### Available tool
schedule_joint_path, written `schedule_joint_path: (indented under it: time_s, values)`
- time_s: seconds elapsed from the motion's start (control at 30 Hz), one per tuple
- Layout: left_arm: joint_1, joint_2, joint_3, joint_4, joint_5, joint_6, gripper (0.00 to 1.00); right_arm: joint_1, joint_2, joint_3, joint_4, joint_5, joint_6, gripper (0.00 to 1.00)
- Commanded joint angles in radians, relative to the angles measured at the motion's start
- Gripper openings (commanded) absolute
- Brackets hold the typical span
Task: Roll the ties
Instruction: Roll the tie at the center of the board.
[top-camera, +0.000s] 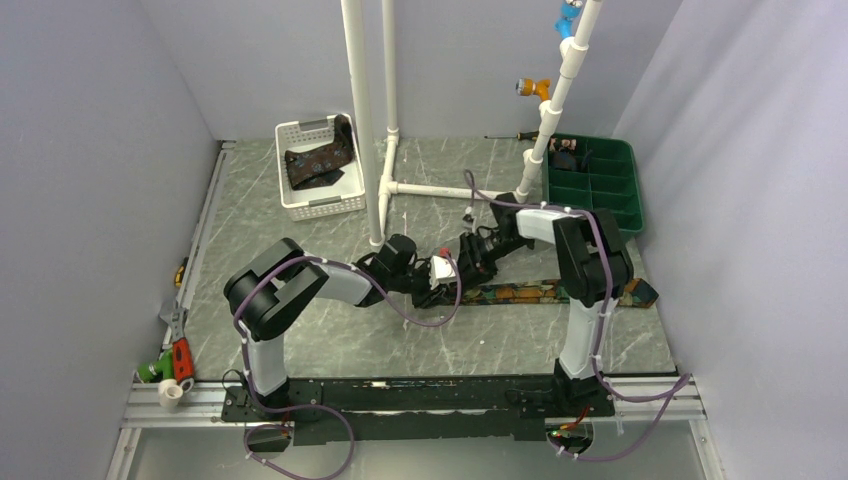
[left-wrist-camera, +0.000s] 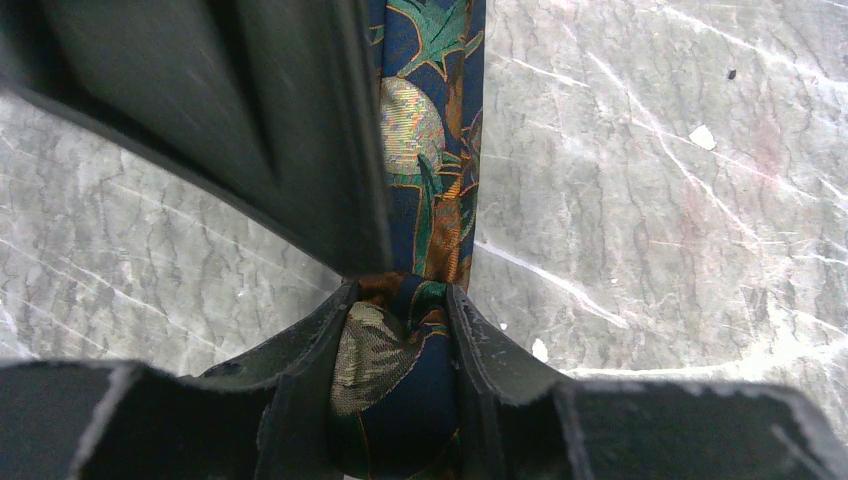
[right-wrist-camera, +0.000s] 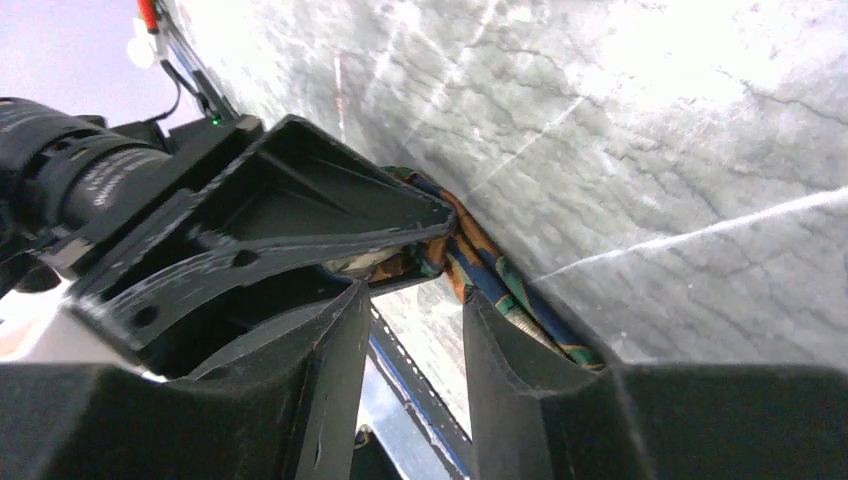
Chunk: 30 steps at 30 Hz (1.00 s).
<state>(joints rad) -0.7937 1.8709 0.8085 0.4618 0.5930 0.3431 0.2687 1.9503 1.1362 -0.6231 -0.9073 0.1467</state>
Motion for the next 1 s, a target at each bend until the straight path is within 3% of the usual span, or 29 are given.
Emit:
schedule_joint_path:
  time_s: [0.0,0.27,0.5,0.7,0.97]
  values:
    - [-0.001,0.063,-0.031,-0.237,-0.090,0.027,0.15,0.013,-0.087,-0.045,0.106,-0.026,0.107,0.41]
    - [0.000,0.063,-0.026,-0.242,-0.085,0.025,0.15,0.096,-0.098,-0.088,0.203,-0.013,0.198,0.43]
    - [-0.001,0.070,-0.019,-0.239,-0.085,0.013,0.15,0.115,-0.152,-0.143,0.277,0.011,0.298,0.52]
    - [0.000,0.072,-0.020,-0.232,-0.086,0.001,0.15,0.124,-0.243,-0.232,0.409,0.068,0.441,0.50]
    - [0.000,0.071,-0.033,-0.219,-0.088,-0.012,0.15,0.153,-0.170,-0.268,0.476,0.109,0.406,0.45]
